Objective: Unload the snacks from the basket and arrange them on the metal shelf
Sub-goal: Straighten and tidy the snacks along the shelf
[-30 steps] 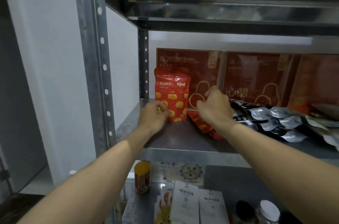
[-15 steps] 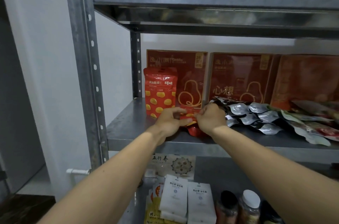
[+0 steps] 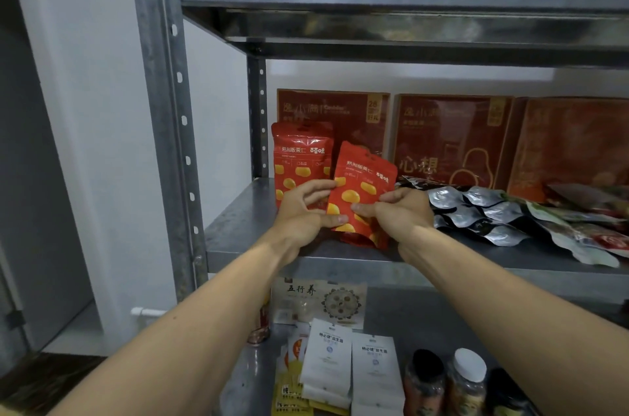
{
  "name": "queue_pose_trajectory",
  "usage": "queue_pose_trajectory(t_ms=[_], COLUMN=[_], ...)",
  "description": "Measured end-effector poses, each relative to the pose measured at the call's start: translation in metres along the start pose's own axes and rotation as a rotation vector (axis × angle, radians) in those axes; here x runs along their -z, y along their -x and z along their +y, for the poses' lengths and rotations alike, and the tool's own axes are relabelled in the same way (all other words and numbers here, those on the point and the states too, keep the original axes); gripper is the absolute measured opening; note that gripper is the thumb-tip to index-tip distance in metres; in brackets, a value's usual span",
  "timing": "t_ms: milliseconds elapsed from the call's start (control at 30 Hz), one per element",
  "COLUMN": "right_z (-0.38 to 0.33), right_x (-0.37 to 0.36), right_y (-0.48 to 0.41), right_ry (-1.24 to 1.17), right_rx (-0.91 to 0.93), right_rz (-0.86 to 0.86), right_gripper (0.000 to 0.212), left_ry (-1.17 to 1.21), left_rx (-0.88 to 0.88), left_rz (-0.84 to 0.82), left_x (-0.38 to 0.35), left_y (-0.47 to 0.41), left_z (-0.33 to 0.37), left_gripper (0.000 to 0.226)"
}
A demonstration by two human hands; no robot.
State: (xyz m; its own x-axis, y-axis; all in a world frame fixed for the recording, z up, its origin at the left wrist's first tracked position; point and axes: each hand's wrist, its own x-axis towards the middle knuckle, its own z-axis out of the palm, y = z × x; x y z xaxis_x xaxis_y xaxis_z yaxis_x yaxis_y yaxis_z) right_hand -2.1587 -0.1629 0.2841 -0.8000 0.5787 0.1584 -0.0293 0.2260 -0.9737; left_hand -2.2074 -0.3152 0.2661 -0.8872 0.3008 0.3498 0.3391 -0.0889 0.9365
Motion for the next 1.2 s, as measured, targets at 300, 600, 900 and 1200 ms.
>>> queue_pose_trajectory(t_ms=[300,600,900,1200], right_z=[0.002,0.010,0.015,0.017], right_x=[-0.027,-0.072,-0.090,-0.089], right_y=[0.004,-0.005,-0.016,-0.012], right_ry=[0.118,0.108,0.020,0.069], right_rx=[0.283,0.376,0.398,0.439], right_rz=[-0.066,-0.117,-0.247,-0.168], right_gripper=[0.060,0.058,0.058,0.059], left_ry=[-0.088,-0.121,0.005,0.026], left_rx=[-0.076,-0.132,-0.105,-0.104], left_rz=[0.020,0.072,0.138,0.113], left_x=[0.023,0.057,0.073,0.070], left_y=[0.000,-0.016,-0.032,-0.026], left_z=[-0.002,-0.013,-0.027,-0.023], left_gripper=[0.051,0.044,0.044,0.044])
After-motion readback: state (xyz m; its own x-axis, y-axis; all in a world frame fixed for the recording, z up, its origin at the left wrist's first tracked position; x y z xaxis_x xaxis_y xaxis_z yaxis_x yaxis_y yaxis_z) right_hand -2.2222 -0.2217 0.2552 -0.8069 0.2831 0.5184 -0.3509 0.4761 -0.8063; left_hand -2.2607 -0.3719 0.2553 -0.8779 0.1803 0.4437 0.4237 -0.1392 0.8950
